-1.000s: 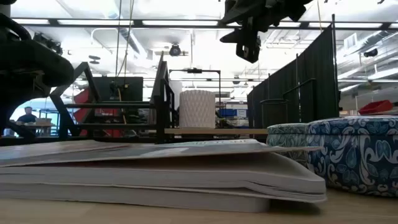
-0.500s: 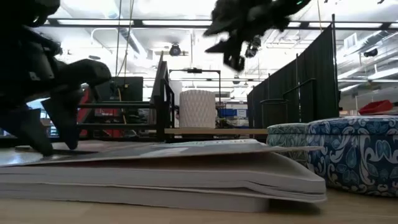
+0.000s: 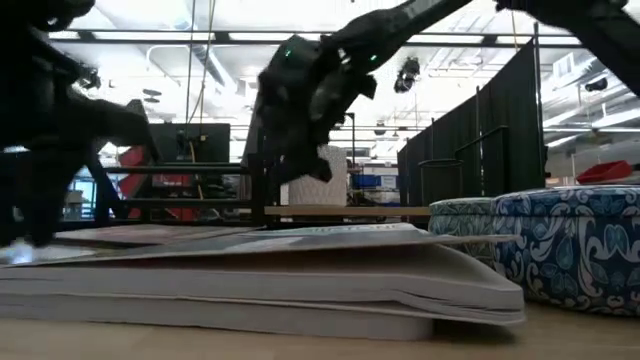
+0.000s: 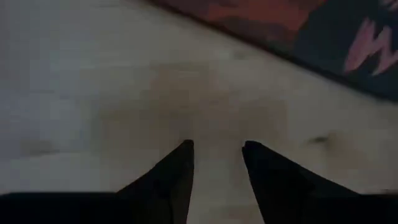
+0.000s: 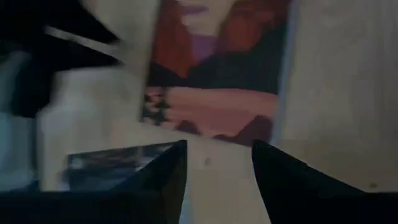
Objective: Stock shelves
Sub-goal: Put the brown book on the bookshelf
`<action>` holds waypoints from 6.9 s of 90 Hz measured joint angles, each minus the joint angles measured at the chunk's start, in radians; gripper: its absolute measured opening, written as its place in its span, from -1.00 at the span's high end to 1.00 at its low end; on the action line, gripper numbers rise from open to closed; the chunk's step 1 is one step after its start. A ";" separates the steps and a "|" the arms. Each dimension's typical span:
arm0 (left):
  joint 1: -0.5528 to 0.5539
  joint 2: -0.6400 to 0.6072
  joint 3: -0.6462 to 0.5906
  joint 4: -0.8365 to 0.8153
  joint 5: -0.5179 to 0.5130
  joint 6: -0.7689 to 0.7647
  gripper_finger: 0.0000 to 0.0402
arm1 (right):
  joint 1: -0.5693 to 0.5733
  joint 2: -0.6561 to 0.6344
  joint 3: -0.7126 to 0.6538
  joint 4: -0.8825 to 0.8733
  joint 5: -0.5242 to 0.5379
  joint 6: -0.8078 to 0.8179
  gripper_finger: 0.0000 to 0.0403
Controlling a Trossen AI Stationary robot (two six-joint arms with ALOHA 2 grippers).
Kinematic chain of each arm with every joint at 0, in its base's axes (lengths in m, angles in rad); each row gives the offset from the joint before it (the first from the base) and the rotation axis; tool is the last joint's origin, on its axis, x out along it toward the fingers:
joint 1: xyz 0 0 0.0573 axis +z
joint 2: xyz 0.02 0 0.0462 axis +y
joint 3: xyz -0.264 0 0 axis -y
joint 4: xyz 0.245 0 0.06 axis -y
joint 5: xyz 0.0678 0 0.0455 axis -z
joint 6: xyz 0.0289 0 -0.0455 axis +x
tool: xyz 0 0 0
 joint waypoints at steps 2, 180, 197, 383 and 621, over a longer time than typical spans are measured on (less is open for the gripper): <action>0.000 0.000 0.001 0.004 -0.001 0.032 0.44 | 0.001 0.011 0.007 -0.001 0.010 -0.001 0.23; 0.062 -0.005 -0.127 0.394 -0.216 -0.206 -0.23 | 0.023 -0.001 -0.113 -0.049 -0.072 -0.044 -0.05; 0.088 -0.005 -0.131 0.397 -0.216 -0.207 -0.25 | 0.048 -0.002 -0.170 0.062 -0.105 0.016 -0.08; 0.124 0.001 -0.380 1.246 -0.603 -0.062 0.69 | 0.088 -0.091 -0.201 -0.097 -0.298 -0.288 1.00; 0.213 0.089 -0.318 1.178 -0.331 -0.041 0.88 | 0.068 -0.083 -0.203 -0.192 -0.106 -0.105 0.28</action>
